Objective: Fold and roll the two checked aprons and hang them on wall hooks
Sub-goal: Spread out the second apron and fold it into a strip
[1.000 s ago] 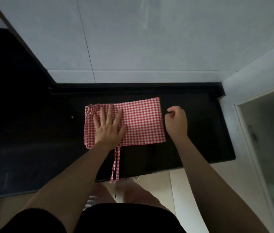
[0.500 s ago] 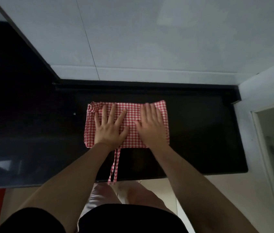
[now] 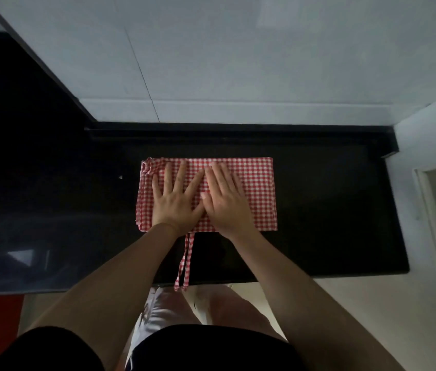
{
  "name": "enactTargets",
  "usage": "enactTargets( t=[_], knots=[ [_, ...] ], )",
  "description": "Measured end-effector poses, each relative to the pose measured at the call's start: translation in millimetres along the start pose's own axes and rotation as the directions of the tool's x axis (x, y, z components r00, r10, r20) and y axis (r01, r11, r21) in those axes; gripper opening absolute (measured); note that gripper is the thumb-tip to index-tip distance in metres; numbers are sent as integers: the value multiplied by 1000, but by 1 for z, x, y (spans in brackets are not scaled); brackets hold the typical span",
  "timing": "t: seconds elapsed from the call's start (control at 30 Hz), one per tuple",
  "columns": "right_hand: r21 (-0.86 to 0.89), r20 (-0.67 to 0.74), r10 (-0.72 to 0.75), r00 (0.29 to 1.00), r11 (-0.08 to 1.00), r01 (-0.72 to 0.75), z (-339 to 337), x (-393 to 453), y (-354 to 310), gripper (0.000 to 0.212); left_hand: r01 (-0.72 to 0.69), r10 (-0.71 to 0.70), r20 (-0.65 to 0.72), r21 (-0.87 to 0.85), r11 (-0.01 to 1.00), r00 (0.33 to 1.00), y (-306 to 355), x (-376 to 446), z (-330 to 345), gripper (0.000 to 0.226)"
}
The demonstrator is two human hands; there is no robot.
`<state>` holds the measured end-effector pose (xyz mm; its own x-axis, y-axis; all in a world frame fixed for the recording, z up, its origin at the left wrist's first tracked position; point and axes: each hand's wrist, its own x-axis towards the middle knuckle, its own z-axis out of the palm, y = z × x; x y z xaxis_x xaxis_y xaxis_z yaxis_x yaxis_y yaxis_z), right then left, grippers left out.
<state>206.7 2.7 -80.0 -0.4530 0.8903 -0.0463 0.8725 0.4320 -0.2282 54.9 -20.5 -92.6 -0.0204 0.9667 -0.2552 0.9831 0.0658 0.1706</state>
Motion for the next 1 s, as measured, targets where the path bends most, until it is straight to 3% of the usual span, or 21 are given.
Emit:
enactTargets(
  t=[0.23, 0.4, 0.53, 0.6, 0.63, 0.7, 0.77, 0.8, 0.9, 1.0],
  knots=[
    [-130, 79, 150, 986, 982, -139, 4, -8, 46, 60, 31, -31, -15, -22, 999, 999, 0, -3, 0, 72],
    [-104, 70, 210, 975, 974, -203, 1, -13, 59, 59, 349, -360, -58, -144, 926, 931, -18, -1, 1, 71],
    [-76, 104, 243, 964, 969, -236, -3, -17, 66, 56, 368, -374, -7, -158, 916, 928, -32, -1, -2, 69],
    [-47, 82, 348, 934, 937, -345, -7, -20, 65, 62, 392, -407, -30, -214, 895, 913, -28, -3, -9, 69],
    [-9, 59, 430, 901, 903, -430, -12, -22, 64, 69, 354, -379, -76, -230, 906, 922, -25, -2, -16, 70],
    [66, 38, 572, 819, 817, -573, -24, -23, 61, 84, 114, -135, -143, -146, 983, 980, -15, 0, -31, 75],
    [111, 66, 661, 747, 739, -664, -36, -23, 58, 90, -187, 187, -18, -21, 982, 982, -3, 4, -43, 86],
    [149, 114, 707, 698, 682, -716, -39, -21, 57, 90, -271, 268, 91, 18, 962, 959, 1, 7, -46, 94],
    [326, 354, 798, 488, 384, -864, -49, -9, 54, 77, -300, 271, 286, 63, 952, 919, 4, 16, -44, 116],
    [438, 581, 704, 409, 153, -886, -70, 1, 53, 55, -273, 227, 314, 110, 956, 922, 5, 21, -39, 134]
  ],
)
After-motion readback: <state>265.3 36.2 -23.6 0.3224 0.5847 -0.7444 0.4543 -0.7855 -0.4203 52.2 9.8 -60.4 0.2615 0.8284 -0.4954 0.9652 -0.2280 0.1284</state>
